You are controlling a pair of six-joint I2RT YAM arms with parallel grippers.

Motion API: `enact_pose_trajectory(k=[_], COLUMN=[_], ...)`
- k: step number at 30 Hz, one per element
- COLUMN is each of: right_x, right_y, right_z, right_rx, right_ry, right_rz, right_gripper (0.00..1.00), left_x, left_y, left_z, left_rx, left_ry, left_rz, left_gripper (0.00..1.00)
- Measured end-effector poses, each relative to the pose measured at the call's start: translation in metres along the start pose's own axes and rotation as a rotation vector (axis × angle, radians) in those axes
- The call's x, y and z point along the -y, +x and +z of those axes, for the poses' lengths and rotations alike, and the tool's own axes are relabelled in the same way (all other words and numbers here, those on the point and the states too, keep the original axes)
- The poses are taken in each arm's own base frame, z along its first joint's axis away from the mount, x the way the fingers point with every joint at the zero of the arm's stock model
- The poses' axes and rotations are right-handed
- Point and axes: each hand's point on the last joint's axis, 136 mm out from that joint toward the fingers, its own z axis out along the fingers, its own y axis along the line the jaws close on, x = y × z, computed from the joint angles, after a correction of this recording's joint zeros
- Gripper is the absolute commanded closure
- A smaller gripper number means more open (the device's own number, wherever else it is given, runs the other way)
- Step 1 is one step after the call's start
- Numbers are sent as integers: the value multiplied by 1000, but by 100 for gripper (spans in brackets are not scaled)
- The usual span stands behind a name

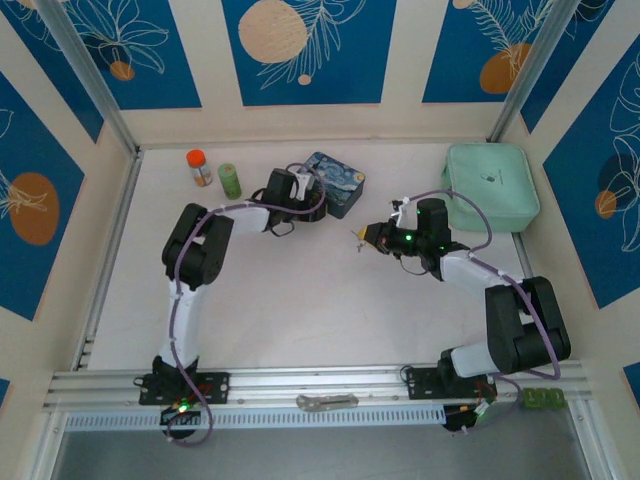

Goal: Unlock the padlock with the key

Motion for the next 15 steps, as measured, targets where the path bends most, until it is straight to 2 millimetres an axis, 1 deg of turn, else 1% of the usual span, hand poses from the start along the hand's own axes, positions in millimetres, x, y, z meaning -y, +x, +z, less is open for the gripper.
enact_pose_trajectory(k=[4, 10, 15], right_x=[0, 0, 0], right_y=[0, 0, 0], right_z=[0, 0, 0], right_rx=[0, 1, 3], right_ry=[0, 0, 1], right_rz=[0, -1, -1], right_gripper=[100, 100, 100], left_x=[7, 4, 5], left_y=[-9, -15, -21], left_z=[6, 18, 21], left_rx=[19, 27, 38], left_ry=[7, 8, 12], left_rz=[-19, -50, -61], left_gripper=[47, 47, 48])
